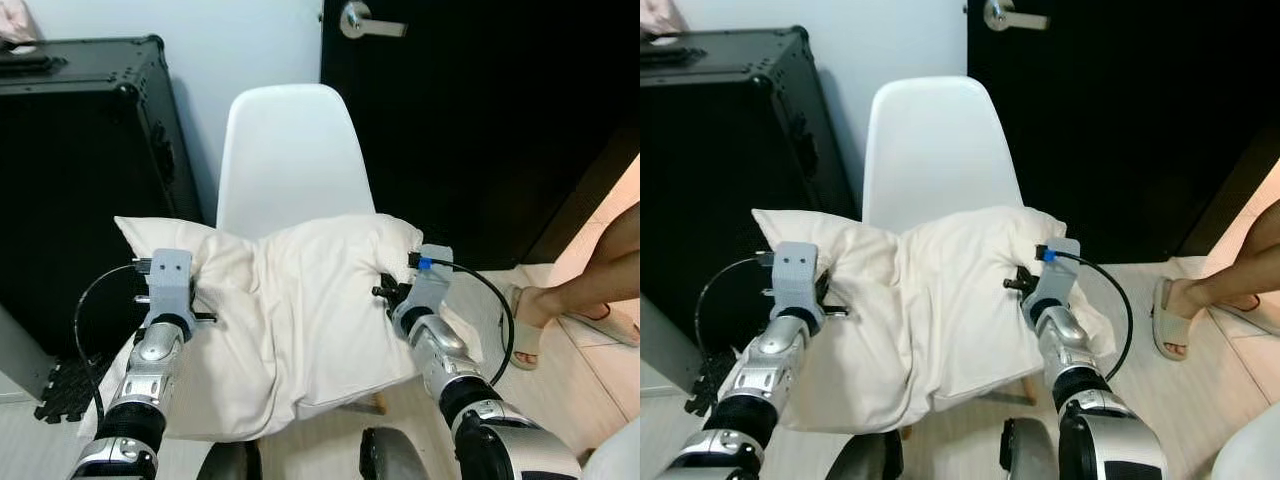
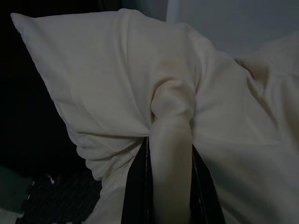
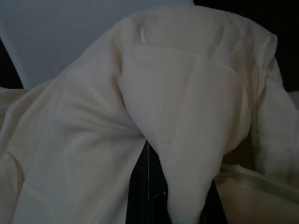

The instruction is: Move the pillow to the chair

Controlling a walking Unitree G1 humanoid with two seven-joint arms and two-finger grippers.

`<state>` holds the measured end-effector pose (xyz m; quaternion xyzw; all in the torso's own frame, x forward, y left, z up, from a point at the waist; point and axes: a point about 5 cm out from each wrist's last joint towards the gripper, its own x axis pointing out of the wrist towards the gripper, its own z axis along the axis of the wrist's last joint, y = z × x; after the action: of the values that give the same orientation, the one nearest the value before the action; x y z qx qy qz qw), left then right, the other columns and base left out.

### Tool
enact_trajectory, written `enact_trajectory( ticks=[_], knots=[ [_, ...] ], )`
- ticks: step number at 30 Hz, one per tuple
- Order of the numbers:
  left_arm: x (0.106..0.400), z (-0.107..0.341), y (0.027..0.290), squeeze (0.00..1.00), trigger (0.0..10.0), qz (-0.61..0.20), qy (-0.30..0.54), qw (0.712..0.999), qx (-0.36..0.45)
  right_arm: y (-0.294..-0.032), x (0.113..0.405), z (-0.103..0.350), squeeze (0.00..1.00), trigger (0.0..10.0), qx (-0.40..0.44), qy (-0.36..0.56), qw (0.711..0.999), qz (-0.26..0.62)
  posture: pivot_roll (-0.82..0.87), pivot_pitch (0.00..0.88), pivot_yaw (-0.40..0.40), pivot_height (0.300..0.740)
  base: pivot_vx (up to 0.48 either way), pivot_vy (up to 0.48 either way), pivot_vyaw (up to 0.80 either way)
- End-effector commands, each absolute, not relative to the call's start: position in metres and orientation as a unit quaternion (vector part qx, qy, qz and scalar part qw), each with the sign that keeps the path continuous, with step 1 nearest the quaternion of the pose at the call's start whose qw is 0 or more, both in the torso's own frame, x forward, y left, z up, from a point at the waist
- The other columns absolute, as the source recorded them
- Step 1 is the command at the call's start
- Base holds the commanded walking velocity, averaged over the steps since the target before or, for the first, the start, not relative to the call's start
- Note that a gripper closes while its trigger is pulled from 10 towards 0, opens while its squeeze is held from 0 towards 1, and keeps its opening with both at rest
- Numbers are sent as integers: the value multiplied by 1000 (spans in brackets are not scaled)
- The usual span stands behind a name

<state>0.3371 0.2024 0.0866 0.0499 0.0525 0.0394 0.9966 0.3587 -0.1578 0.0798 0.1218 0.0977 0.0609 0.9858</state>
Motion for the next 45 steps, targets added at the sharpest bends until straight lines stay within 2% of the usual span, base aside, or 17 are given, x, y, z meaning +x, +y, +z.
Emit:
enact_trajectory(
  ticks=[1,8,15,21,25,30,37,38,39,40,41,45],
  knots=[
    [340,95,200,0,10000,30,30,998,55,-152,364,90,0,10000,122,76,987,78,45,138,-54,596,0,0,0],
    [345,109,202,0,10000,26,6,998,63,-156,372,105,0,10000,128,51,987,80,44,182,-57,586,0,0,0],
    [350,118,210,0,10000,41,-3,997,65,-148,382,128,0,10000,137,23,984,113,46,215,-82,586,0,0,0],
    [359,136,211,0,10000,36,-22,997,62,-145,390,140,0,10000,136,16,984,115,58,238,-92,557,0,0,0],
    [362,142,213,0,10000,33,-28,997,60,-142,393,147,0,10000,137,12,984,114,58,250,-94,557,0,0,0],
    [366,133,218,0,10000,44,3,997,68,-143,396,149,0,10000,115,15,990,82,50,260,-92,557,0,0,0],
    [371,131,209,0,10000,25,24,998,61,-140,394,142,0,10000,98,40,991,83,52,265,-89,557,0,0,0],
    [372,130,207,471,10000,18,30,998,61,-139,393,139,0,10000,98,51,990,89,51,265,-86,557,0,0,0],
    [372,130,207,471,10000,18,30,998,61,-139,393,139,0,10000,98,51,990,89,51,265,-86,557,0,0,0],
    [373,129,205,859,10000,15,36,997,60,-137,393,137,67,10000,106,57,988,97,51,266,-85,557,0,0,0],
    [373,128,204,1000,10000,9,39,998,57,-137,392,136,1000,10000,117,59,987,97,51,266,-84,557,0,0,0],
    [372,126,204,1000,10000,11,42,998,38,-140,393,138,1000,10000,141,53,984,90,54,260,-81,557,0,0,0]
  ],
)
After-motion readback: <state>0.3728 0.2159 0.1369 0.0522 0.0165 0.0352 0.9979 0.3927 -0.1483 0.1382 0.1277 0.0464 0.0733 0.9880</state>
